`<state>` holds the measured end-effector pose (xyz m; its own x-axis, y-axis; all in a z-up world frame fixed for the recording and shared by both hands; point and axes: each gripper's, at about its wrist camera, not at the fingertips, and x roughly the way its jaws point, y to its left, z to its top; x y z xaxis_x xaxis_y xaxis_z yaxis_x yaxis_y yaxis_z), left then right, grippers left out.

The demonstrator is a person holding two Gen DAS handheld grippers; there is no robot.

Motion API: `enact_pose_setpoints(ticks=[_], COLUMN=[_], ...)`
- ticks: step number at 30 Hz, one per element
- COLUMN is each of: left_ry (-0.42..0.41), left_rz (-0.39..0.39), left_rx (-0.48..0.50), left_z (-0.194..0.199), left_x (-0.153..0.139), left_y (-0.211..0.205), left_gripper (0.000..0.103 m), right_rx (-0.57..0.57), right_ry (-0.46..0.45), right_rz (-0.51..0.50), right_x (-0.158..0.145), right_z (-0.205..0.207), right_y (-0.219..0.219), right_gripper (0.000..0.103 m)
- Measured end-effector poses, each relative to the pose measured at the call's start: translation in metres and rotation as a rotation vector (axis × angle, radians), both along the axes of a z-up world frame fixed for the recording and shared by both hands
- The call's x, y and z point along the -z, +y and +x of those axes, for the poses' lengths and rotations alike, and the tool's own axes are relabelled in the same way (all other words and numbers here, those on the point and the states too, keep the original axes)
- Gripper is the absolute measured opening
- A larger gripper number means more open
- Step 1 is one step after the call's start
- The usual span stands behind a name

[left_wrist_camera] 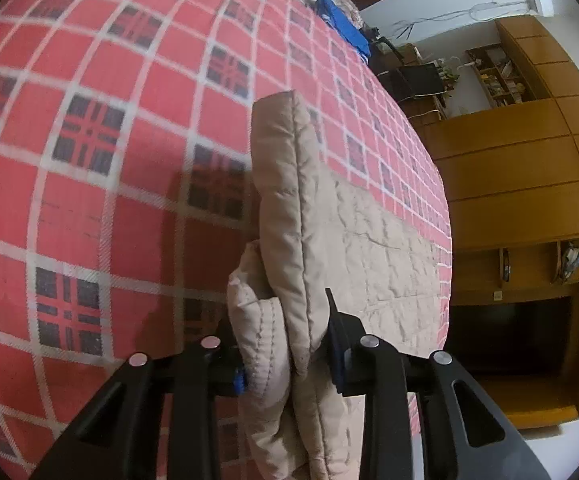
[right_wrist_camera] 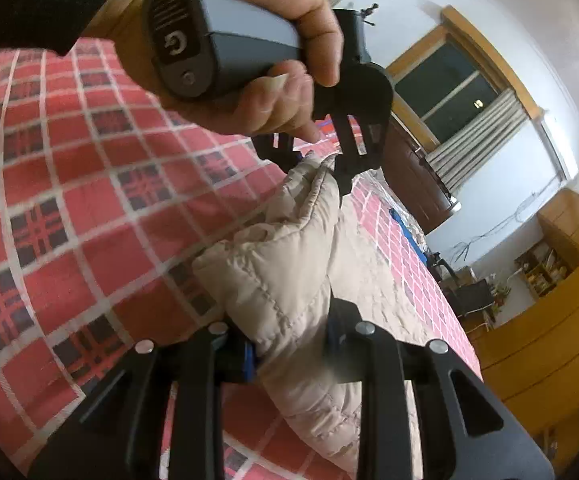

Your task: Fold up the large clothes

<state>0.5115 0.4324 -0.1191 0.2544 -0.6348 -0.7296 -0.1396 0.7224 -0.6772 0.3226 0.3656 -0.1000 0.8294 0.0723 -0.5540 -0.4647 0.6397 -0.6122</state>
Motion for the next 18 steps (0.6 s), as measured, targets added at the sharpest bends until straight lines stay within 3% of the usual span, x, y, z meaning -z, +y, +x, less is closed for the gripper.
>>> enact_pose_setpoints(ticks=[6,18], left_ry=[-0.023,-0.063], left_rz=[0.032,0.073], left_rx=[0.017,0.043], left_z=[0.002,0.010], left_x=[-0.025,-0.064], left_y=[-0.012,-0.042], left_gripper=[0.030,0.030], right_rx=[0.031,0.060], right_ry=[-0.004,-0.022], right_rz=[0.096,0.184], right_x=[-0.024,-0.048], right_z=[0.003,0.010], right_y=[-0.017,-0.044], right_gripper=[0.024,0.024])
